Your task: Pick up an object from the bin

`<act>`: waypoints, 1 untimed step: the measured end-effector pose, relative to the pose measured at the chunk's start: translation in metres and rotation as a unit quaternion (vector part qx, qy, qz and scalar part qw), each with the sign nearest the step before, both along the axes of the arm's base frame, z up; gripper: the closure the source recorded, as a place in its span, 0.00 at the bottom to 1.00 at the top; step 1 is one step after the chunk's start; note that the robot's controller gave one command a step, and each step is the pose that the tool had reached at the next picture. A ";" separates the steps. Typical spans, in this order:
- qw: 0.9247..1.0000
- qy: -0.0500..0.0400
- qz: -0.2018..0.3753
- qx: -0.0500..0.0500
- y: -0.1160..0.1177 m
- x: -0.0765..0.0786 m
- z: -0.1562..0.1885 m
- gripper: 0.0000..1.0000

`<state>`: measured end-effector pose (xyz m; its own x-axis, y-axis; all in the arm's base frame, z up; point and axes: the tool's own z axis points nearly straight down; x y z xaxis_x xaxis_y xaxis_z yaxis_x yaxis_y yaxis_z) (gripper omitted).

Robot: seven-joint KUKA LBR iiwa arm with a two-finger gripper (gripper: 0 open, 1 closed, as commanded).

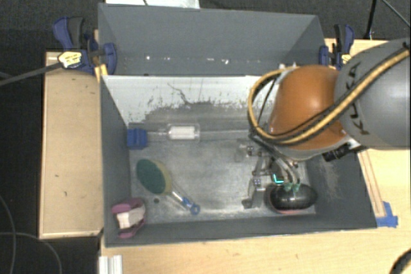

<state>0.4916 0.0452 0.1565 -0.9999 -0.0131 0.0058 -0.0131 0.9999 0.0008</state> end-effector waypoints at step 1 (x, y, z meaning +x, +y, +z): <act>0.996 -0.002 0.091 -0.001 -0.083 0.006 -0.053 0.00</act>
Offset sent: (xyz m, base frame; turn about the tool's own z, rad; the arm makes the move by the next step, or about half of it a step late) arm 0.0062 -0.0808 -0.0523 -0.1874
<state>0.4975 -0.0380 0.1034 -0.9809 -0.1947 0.0015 -0.1947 0.9809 -0.0016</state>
